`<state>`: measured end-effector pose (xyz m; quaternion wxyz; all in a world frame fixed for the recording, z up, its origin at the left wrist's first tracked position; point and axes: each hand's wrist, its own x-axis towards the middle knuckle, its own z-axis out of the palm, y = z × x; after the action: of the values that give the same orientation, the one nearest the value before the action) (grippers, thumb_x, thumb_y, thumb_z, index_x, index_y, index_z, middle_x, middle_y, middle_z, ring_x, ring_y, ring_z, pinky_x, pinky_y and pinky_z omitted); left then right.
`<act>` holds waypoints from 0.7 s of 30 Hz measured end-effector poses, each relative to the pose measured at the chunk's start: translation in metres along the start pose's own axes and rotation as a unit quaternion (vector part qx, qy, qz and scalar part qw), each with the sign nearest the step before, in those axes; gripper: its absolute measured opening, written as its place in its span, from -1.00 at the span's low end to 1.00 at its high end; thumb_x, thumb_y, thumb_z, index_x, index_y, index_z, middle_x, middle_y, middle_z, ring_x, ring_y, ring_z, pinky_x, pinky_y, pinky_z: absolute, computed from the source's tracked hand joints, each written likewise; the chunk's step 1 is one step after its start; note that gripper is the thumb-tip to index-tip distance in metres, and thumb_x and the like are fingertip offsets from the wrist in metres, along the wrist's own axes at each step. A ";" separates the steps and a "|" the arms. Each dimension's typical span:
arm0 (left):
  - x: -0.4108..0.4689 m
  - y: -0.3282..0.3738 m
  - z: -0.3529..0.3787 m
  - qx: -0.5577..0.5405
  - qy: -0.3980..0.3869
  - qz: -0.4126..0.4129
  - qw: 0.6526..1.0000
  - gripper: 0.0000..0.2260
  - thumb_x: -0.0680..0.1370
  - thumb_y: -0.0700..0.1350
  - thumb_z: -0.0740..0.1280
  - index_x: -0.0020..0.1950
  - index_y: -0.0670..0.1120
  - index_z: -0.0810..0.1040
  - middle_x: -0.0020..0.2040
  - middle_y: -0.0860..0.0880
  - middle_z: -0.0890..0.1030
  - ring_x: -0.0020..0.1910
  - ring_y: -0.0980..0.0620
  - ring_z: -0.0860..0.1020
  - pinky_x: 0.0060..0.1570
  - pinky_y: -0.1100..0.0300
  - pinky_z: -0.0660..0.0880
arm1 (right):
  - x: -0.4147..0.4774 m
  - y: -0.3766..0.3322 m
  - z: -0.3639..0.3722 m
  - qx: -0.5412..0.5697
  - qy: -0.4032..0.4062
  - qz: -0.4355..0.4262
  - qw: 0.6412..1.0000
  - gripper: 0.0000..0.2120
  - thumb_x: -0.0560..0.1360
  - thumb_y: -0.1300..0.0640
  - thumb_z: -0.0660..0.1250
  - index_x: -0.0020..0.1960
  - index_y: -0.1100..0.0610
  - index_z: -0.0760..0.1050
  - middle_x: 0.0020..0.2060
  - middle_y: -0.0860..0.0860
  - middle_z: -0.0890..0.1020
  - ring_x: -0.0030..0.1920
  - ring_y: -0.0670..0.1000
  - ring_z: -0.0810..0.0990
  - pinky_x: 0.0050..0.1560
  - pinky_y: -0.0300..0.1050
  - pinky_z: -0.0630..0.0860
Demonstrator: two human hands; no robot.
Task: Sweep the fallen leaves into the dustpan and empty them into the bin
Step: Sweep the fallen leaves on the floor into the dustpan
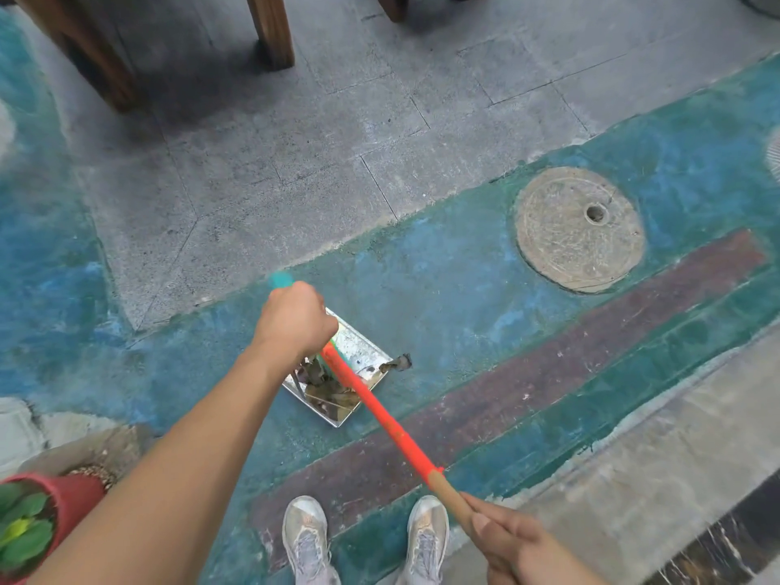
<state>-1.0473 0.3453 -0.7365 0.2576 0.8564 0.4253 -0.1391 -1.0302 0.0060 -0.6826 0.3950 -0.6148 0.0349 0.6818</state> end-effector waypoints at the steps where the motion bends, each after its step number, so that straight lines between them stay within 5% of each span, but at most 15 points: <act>1: 0.001 -0.003 0.000 0.004 0.001 0.002 1.000 -0.84 0.36 -0.24 0.23 -0.42 -0.15 0.35 -0.44 -0.14 0.38 -0.25 -0.26 0.45 -0.25 0.10 0.36 | -0.003 -0.004 -0.001 0.020 0.003 0.000 1.000 -0.60 0.68 0.16 0.08 0.30 -0.22 0.53 0.02 0.25 0.67 -0.49 -0.04 0.17 -0.48 -0.26 0.08; 3: -0.001 -0.007 -0.001 0.007 -0.012 0.004 1.000 -0.88 0.35 -0.23 0.22 -0.40 -0.16 0.36 -0.44 -0.13 0.39 -0.28 -0.23 0.44 -0.25 0.08 0.40 | -0.008 -0.014 -0.005 -0.011 0.050 0.003 0.999 -0.63 0.67 0.11 0.10 0.32 -0.28 0.48 -0.49 0.08 0.43 -0.55 -0.06 0.19 -0.57 -0.27 0.11; 5: -0.006 -0.010 -0.004 0.004 -0.032 0.012 0.999 -0.86 0.32 -0.26 0.21 -0.45 -0.14 0.37 -0.48 -0.13 0.39 -0.33 -0.19 0.41 -0.21 0.04 0.51 | -0.002 -0.025 -0.013 -0.096 0.110 -0.007 0.989 -0.62 0.67 0.04 0.08 0.34 -0.38 0.37 -0.51 0.00 0.26 -0.60 -0.08 0.21 -0.63 -0.29 0.18; 9: -0.023 -0.017 -0.007 -0.003 -0.053 0.025 0.998 -0.82 0.29 -0.31 0.21 -0.49 -0.12 0.32 -0.52 -0.09 0.33 -0.37 -0.15 0.32 -0.31 0.09 0.45 | 0.028 -0.045 -0.031 -0.249 0.192 -0.035 0.949 -0.68 0.65 0.04 0.09 0.28 -0.35 0.32 -0.51 -0.05 0.32 -0.61 -0.06 0.30 -0.61 -0.20 0.36; 15: -0.046 -0.020 0.001 0.030 -0.102 0.071 0.992 -0.81 0.31 -0.32 0.19 -0.47 -0.13 0.29 -0.49 -0.10 0.31 -0.35 -0.20 0.28 -0.38 0.11 0.33 | 0.074 -0.036 -0.032 -0.313 0.301 0.015 0.901 -0.78 0.61 0.02 0.10 0.13 0.08 0.44 -0.25 0.11 0.58 -0.57 0.04 0.49 -0.59 -0.15 0.50; 18: -0.056 -0.021 0.005 0.028 -0.110 0.087 0.990 -0.77 0.31 -0.33 0.18 -0.50 -0.11 0.26 -0.48 -0.09 0.28 -0.34 -0.25 0.24 -0.46 0.16 0.19 | 0.085 -0.016 -0.010 -0.297 0.323 0.058 0.897 -0.73 0.61 -0.01 0.09 0.14 0.13 0.43 -0.13 0.18 0.60 -0.58 0.05 0.52 -0.61 -0.20 0.45; 21: -0.065 -0.027 0.006 0.024 -0.109 0.103 0.988 -0.74 0.30 -0.35 0.17 -0.51 -0.10 0.20 -0.50 -0.07 0.24 -0.35 -0.18 0.23 -0.45 0.14 0.16 | 0.087 0.006 0.031 -0.283 0.326 0.110 0.895 -0.72 0.61 0.09 0.06 0.26 0.13 0.38 0.05 0.19 0.57 -0.39 0.11 0.62 -0.48 -0.18 0.51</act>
<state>-1.1074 0.3128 -0.7206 0.2949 0.8813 0.3006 -0.2146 -1.0524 0.0617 -0.7530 0.0934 -0.8807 0.0351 0.4631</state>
